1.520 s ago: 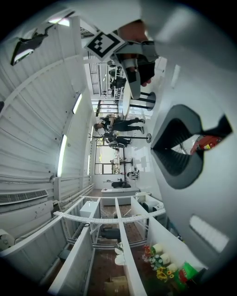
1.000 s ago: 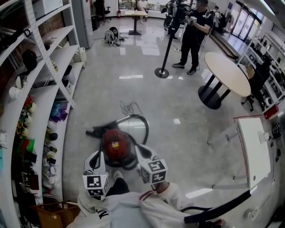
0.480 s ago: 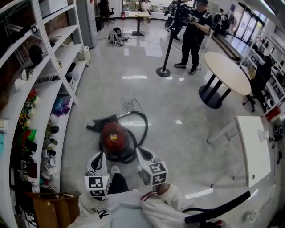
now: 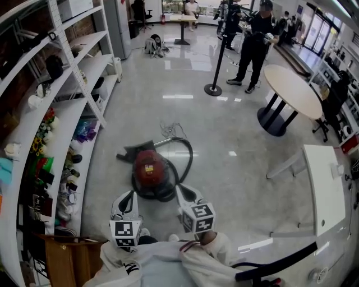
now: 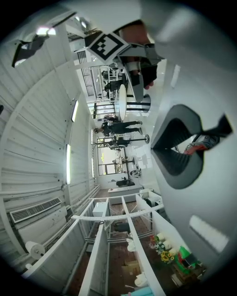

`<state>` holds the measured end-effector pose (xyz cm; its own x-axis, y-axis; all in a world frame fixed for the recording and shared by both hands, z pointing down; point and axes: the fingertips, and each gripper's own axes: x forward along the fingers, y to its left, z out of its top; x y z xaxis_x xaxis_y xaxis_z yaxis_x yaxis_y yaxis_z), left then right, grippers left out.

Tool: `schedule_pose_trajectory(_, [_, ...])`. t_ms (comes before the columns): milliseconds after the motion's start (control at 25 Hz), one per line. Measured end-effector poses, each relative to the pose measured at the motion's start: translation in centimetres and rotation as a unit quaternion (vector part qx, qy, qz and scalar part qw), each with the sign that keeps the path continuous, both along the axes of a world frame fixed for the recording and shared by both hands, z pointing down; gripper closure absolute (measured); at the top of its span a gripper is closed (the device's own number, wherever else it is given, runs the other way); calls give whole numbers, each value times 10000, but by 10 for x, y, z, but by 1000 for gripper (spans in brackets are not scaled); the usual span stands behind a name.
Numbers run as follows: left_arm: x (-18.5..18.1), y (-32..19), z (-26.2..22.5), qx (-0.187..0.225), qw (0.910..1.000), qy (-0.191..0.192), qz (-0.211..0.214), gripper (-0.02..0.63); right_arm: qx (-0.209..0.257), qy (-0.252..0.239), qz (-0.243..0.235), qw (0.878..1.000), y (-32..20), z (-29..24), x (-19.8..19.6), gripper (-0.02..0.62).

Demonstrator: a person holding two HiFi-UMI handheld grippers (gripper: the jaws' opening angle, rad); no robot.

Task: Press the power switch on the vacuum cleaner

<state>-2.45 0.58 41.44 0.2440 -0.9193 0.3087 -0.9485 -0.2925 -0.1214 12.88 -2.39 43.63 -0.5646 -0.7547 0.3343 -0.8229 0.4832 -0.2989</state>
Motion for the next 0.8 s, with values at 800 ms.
schedule_pose_trajectory(800, [-51,33,-3,0,9995,94,296,606,38,132,286,9995,51,-11,-43,595])
